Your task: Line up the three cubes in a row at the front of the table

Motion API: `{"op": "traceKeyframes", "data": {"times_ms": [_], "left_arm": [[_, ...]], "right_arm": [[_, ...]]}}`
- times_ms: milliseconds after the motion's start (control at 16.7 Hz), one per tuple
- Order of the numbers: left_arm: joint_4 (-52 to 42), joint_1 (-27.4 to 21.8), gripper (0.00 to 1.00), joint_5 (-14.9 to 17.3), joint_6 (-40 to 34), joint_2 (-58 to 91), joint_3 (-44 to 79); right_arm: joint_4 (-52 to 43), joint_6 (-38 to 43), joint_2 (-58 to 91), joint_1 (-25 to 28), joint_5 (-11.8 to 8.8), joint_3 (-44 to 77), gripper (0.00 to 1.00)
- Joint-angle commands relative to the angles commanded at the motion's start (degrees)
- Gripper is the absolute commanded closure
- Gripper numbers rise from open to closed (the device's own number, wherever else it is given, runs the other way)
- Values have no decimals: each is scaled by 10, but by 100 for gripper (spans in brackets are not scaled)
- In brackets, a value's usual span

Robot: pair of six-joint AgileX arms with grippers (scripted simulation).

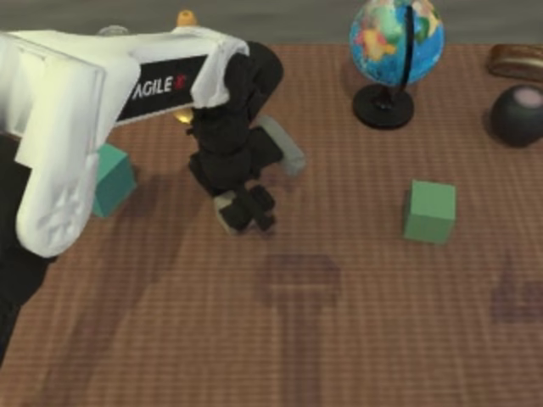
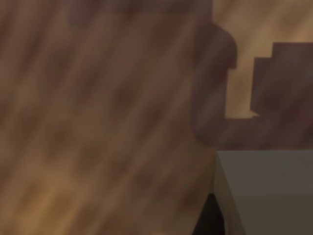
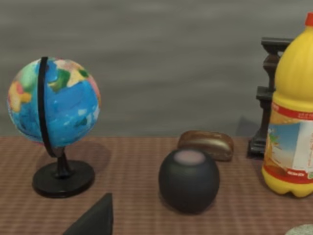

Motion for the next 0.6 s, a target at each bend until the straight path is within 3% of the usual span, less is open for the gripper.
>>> {"op": "traceKeyframes", "data": {"times_ms": [240, 600], "left_arm": [[-19, 0, 100, 8, -4, -23, 12], [-133, 10, 100, 8, -6, -56, 88]], "right_arm": [[0, 0, 0, 0, 0, 0, 0], [0, 0, 0, 0, 0, 0, 0]]}}
